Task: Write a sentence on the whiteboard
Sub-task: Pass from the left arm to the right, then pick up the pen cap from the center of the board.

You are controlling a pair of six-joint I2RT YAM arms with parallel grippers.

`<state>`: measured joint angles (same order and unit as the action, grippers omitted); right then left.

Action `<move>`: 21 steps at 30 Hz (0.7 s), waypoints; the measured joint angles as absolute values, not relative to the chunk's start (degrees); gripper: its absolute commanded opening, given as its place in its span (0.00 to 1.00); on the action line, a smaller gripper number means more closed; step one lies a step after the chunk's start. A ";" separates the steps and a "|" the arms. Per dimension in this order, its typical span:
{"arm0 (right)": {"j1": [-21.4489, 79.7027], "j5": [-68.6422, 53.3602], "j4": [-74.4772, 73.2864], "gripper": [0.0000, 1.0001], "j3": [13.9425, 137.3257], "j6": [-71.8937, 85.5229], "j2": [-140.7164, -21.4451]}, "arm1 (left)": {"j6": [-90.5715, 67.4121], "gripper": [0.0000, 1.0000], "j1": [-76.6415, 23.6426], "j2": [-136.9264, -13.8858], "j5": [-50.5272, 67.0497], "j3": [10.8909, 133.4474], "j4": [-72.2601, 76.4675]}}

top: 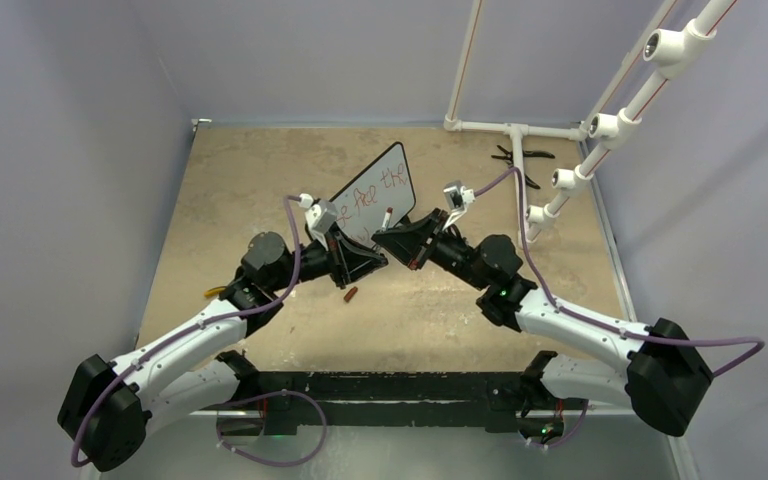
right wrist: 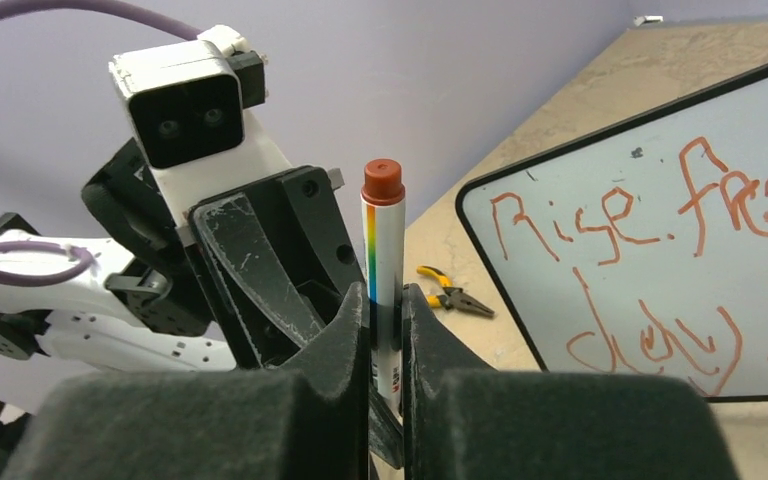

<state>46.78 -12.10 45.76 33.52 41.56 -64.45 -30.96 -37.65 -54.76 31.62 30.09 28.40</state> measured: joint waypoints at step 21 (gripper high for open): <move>46.74 1.06 33.78 0.00 31.35 36.05 -53.01 | -24.58 0.40 -41.17 -62.98 6.02 29.19 5.10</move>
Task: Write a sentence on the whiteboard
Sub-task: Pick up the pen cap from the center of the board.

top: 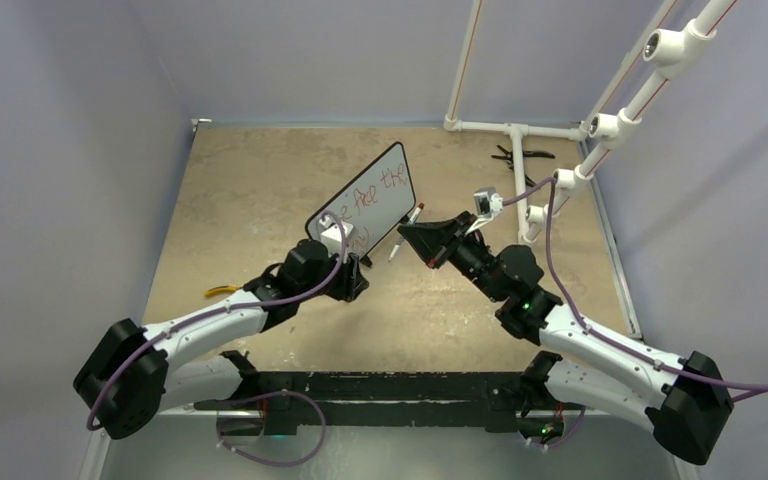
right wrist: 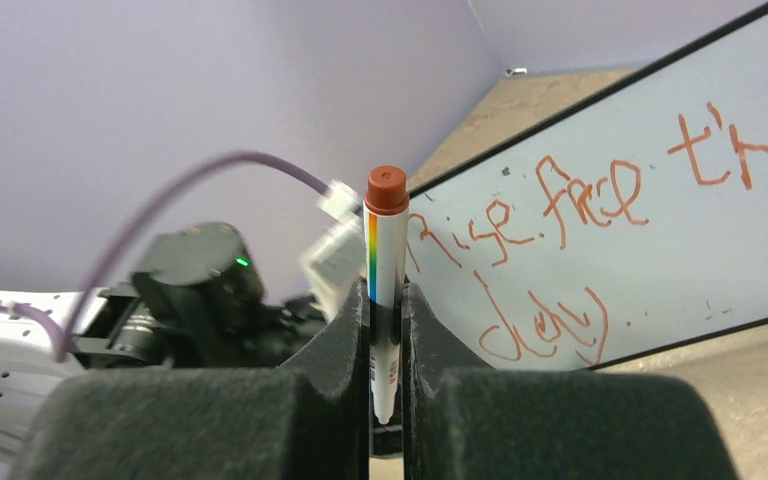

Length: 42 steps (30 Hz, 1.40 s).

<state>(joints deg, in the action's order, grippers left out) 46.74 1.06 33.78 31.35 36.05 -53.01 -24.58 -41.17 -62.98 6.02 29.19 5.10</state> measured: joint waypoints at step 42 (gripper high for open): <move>46.76 5.45 33.80 0.00 28.25 33.54 -54.08 | -21.69 0.26 -48.95 -78.52 -12.80 33.32 -6.24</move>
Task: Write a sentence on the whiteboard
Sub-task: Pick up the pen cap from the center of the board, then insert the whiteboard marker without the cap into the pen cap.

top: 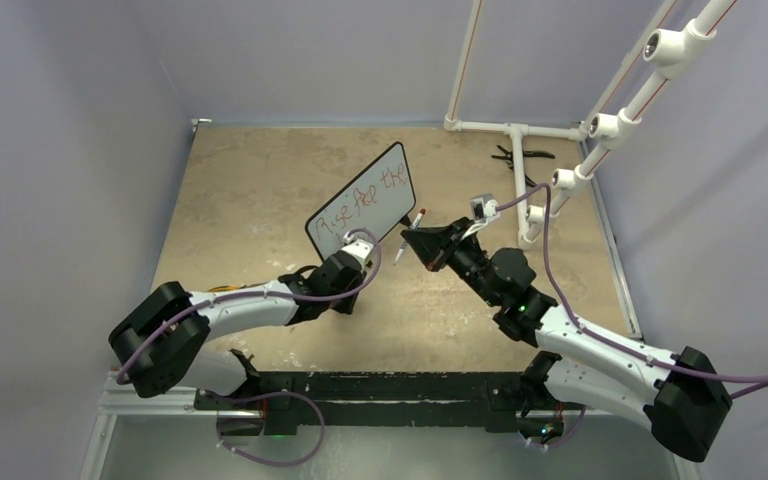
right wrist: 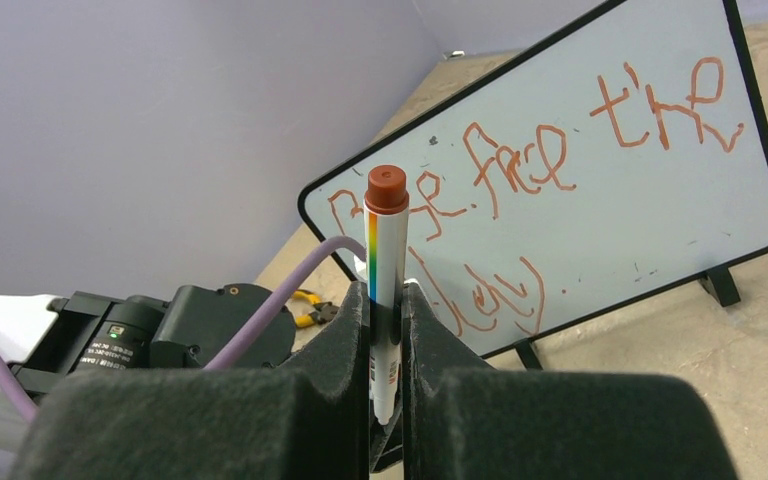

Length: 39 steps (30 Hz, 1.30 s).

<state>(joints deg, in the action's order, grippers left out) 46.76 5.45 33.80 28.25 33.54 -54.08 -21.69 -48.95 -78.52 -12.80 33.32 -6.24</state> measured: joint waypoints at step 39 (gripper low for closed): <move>46.76 8.16 33.47 0.00 24.03 42.46 -51.57 | -25.50 0.00 -51.46 -57.14 3.33 16.95 30.89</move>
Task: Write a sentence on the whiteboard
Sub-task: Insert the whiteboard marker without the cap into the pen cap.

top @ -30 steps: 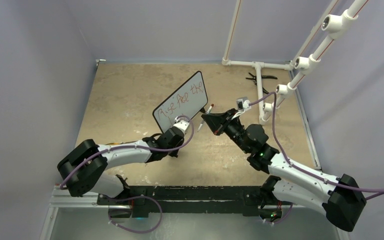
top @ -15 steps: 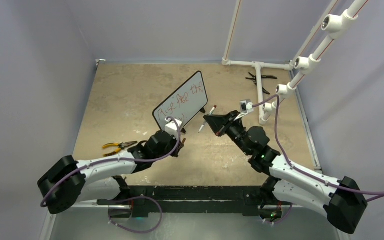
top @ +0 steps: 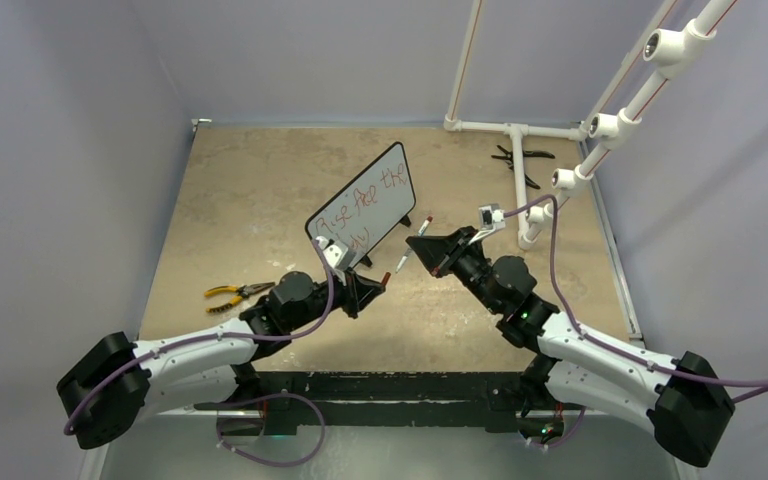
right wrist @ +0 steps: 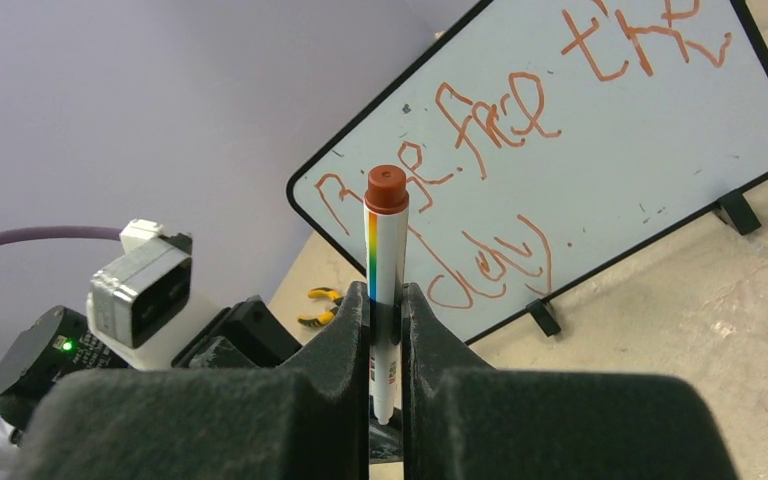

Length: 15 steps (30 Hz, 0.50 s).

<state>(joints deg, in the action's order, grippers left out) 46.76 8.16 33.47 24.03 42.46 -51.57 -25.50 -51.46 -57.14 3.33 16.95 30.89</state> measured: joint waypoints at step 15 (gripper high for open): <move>46.76 7.97 33.47 0.00 24.03 42.92 -53.36 | -27.51 0.00 -51.46 -54.48 6.28 15.57 35.97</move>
